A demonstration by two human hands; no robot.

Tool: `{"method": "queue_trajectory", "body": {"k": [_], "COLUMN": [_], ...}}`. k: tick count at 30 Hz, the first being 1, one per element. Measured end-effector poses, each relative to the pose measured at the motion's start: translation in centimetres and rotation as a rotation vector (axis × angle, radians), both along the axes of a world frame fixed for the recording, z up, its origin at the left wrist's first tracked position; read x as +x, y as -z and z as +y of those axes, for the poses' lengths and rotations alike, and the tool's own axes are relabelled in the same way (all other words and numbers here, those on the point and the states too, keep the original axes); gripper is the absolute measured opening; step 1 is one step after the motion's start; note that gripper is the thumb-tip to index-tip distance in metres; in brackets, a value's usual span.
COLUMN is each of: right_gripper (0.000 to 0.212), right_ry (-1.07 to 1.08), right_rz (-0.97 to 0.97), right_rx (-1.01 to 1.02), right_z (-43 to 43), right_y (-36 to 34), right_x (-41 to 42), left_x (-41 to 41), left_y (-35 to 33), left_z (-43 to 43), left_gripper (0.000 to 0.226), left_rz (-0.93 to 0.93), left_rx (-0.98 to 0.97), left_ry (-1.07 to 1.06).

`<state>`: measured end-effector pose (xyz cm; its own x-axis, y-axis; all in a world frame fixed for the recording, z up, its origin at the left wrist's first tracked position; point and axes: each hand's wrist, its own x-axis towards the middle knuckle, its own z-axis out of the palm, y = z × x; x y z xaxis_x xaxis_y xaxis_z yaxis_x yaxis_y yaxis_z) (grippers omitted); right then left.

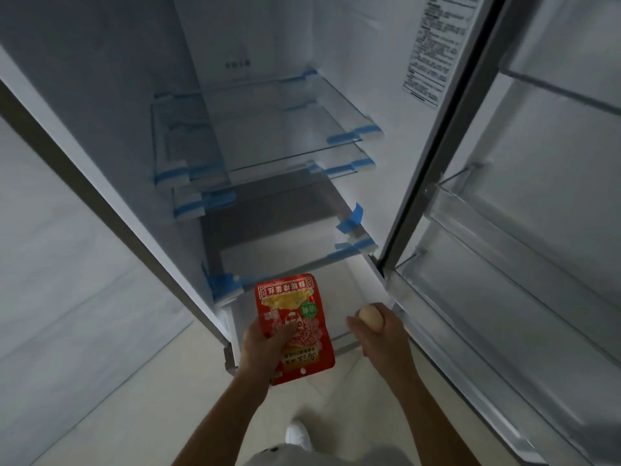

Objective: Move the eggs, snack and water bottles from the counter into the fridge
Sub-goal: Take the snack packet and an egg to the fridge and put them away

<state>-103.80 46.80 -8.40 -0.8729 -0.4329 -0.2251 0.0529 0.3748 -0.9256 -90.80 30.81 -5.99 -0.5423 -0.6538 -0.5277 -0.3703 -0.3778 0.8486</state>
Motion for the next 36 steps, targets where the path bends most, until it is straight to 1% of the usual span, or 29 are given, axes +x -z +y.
{"method": "queue_trajectory", "body": {"k": [8, 11, 14, 17, 19, 24, 29, 32, 36], "right_gripper": [0.016, 0.017, 0.017, 0.019, 0.021, 0.021, 0.026, 0.036, 0.045], "right_ry": [-0.079, -0.129, -0.139, -0.165, -0.183, -0.289, -0.432, -0.520, -0.597], "right_rz": [0.012, -0.011, -0.039, -0.107, -0.132, -0.020, 0.099, 0.211, 0.212], "right_rx": [-0.022, 0.002, -0.018, -0.028, -0.015, 0.131, 0.329, 0.470, 0.622], "right_z": [-3.1, -3.6, -4.3, -5.4, -6.1, -7.9, -9.3, -10.3, -11.3], "right_y": [0.0, 0.4, 0.5, 0.9, 1.6, 4.1, 8.2, 11.0, 13.1], "right_x": [-4.3, -5.5, -6.5, -7.1, -7.4, -8.5, -9.7, -11.0, -12.7], "left_x": [-3.8, -4.2, -4.1, -3.9, -3.5, -2.6, -1.5, -1.3, -1.8], "left_y": [-0.1, -0.4, -0.6, -0.8, -0.7, 0.5, 2.4, 3.2, 4.3], "left_z": [-2.5, -2.5, -2.2, -2.6, -2.9, -3.7, -4.3, -4.9, -5.8], "left_gripper": [0.026, 0.026, 0.025, 0.029, 0.026, 0.019, 0.020, 0.020, 0.023], "left_rz": [0.038, 0.032, 0.017, 0.014, 0.015, -0.025, -0.049, -0.053, -0.062], "left_rx": [0.011, 0.021, 0.003, -0.004, -0.007, -0.080, -0.077, -0.064, -0.061], "left_ry": [-0.100, -0.176, -0.216, -0.259, -0.289, -0.325, -0.381, -0.415, -0.414]}}
